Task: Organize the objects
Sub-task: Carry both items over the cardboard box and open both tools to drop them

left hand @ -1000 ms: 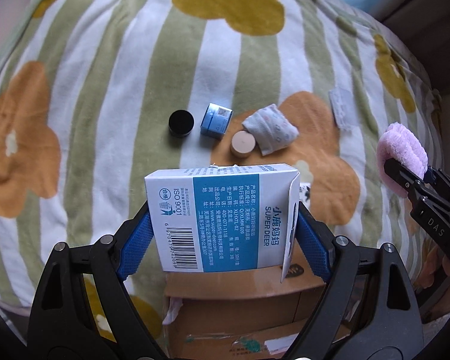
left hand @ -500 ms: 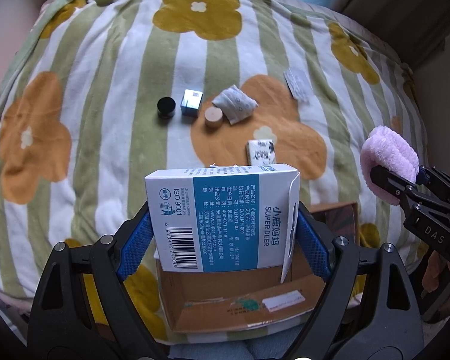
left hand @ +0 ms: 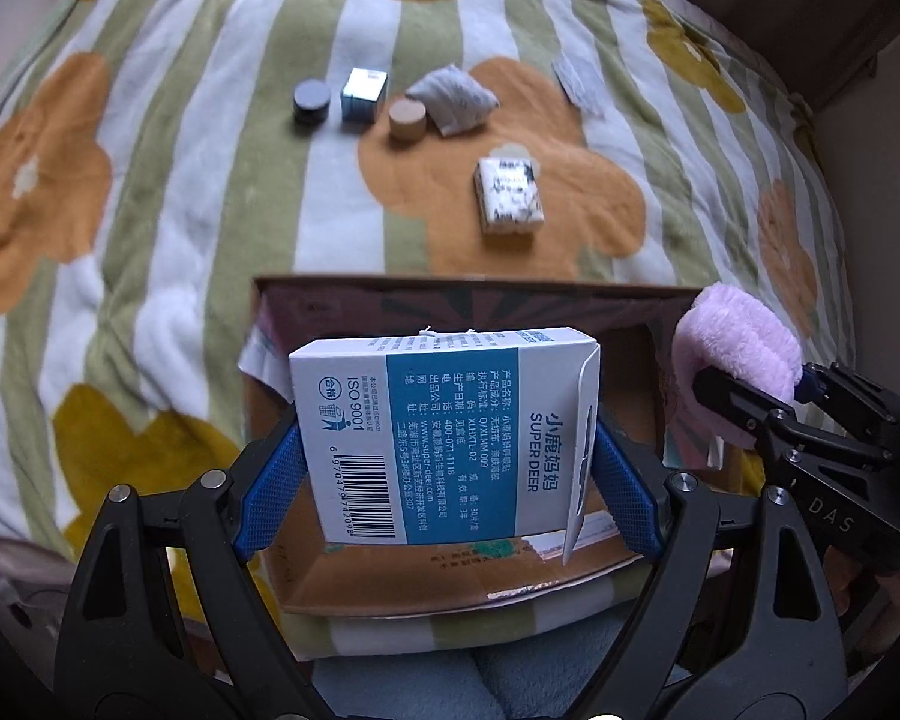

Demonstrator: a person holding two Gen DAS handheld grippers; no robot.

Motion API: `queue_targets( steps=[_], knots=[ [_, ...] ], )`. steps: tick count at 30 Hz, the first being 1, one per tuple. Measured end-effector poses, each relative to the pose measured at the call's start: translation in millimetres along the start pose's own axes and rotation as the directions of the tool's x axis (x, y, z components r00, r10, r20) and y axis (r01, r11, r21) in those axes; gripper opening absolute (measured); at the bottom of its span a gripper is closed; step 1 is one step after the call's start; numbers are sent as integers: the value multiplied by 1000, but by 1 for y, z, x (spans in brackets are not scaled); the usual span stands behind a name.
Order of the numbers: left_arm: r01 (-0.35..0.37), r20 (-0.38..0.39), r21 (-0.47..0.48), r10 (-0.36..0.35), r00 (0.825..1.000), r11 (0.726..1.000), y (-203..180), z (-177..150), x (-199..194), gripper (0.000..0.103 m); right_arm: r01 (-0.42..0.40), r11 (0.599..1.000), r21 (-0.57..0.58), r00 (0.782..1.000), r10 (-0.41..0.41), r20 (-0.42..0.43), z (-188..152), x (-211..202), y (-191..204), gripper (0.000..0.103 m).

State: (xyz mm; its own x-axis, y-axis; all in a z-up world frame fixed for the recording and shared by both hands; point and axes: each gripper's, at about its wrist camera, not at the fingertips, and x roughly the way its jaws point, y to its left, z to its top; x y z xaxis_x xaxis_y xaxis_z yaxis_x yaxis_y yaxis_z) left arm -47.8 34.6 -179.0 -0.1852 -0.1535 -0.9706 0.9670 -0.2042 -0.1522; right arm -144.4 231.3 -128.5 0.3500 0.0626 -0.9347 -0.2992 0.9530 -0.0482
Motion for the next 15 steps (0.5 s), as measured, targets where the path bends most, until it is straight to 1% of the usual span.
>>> queue_targets(
  steps=[4,8,11,15],
  knots=[
    [-18,2,16,18,1000,1000,2,-12,20,86,-2,999,33,1000,3,-21,-13,20,-3,45],
    [-46,13,44,46,999,998,2,-17,35,86,9,999,53,999,-7,-34,-22,35,-5,45],
    [-64,19,61,63,998,996,2,-19,42,86,32,999,40,999,-31,-37,-26,43,-4,45],
    [-71,5,76,71,997,995,2,-22,50,87,50,998,26,998,-50,-30,-29,48,-2,45]
  ],
)
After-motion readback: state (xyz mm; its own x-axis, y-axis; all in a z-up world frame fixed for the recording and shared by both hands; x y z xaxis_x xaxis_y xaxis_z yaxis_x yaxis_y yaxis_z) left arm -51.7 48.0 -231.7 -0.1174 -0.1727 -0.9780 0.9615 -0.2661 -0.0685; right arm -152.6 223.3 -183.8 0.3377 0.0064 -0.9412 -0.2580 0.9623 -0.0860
